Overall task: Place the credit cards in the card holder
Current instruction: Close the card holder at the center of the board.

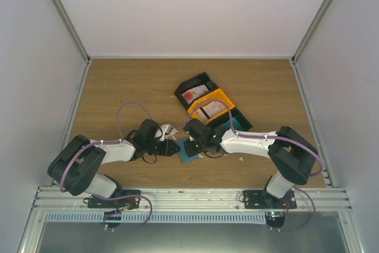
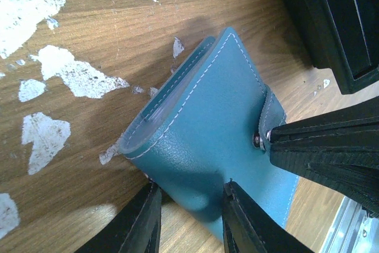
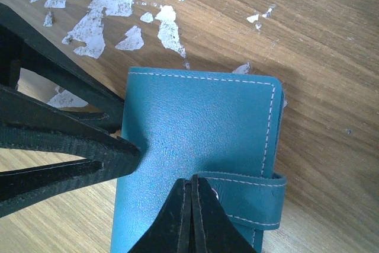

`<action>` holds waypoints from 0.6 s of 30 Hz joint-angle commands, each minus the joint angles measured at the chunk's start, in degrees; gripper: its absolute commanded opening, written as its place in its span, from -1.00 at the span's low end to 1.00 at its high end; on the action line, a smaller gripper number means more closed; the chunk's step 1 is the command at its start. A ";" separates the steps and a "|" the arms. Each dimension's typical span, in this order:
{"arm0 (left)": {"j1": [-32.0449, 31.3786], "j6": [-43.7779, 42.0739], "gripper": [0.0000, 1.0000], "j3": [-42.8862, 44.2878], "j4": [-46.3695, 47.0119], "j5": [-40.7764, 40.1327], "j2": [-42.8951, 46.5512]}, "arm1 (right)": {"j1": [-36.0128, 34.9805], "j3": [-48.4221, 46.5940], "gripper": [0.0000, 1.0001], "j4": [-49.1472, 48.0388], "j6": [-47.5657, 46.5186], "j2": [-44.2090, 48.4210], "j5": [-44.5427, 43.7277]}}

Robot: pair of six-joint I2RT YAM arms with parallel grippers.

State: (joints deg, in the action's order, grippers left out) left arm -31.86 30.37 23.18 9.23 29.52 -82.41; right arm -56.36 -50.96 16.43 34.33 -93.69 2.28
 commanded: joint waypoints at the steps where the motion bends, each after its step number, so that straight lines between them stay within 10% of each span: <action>1: -0.52 -1.01 -0.37 -1.12 -1.79 -1.76 -1.87 | -0.77 0.52 -0.99 0.88 -0.27 -2.99 2.22; 18: -0.53 -0.93 -0.37 -1.39 -1.65 -1.54 -1.63 | -0.60 -0.50 -0.97 1.14 0.93 -2.01 -0.44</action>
State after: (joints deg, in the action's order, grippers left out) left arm -31.86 30.37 23.09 9.58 29.52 -82.52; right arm -56.55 -51.46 14.72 34.94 -95.96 3.09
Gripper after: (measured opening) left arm 0.313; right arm 0.009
